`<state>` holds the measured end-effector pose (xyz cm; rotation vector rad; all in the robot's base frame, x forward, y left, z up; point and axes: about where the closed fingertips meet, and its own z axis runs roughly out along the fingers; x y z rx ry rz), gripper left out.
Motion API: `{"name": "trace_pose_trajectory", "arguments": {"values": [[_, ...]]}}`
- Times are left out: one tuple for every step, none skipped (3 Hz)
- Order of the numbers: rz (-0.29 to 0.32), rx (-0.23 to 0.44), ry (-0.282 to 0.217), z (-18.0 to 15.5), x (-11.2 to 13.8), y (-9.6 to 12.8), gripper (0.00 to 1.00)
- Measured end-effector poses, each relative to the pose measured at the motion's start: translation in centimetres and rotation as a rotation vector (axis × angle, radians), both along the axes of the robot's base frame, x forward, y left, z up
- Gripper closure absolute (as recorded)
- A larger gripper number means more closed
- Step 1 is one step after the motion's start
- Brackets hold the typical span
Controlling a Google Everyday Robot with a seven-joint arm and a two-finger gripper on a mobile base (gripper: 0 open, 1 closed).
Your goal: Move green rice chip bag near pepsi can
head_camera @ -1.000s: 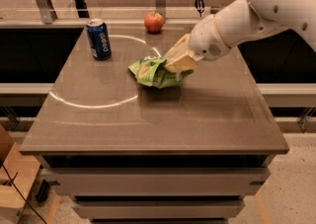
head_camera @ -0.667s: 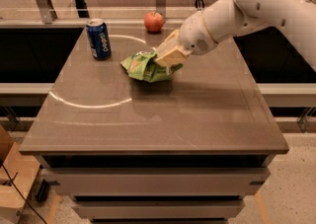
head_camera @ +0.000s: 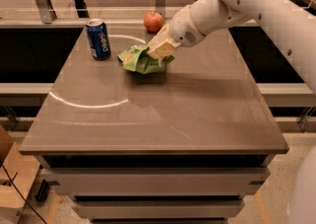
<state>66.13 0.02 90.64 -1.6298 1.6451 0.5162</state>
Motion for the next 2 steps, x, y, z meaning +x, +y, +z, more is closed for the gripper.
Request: {"name": "trace_pose_trajectory", "arguments": {"values": [[-0.02, -0.019, 0.003, -0.46, 1.21, 0.12, 0.36], [-0.031, -0.007, -0.004, 0.25, 2.13, 0.23, 0.12]]}}
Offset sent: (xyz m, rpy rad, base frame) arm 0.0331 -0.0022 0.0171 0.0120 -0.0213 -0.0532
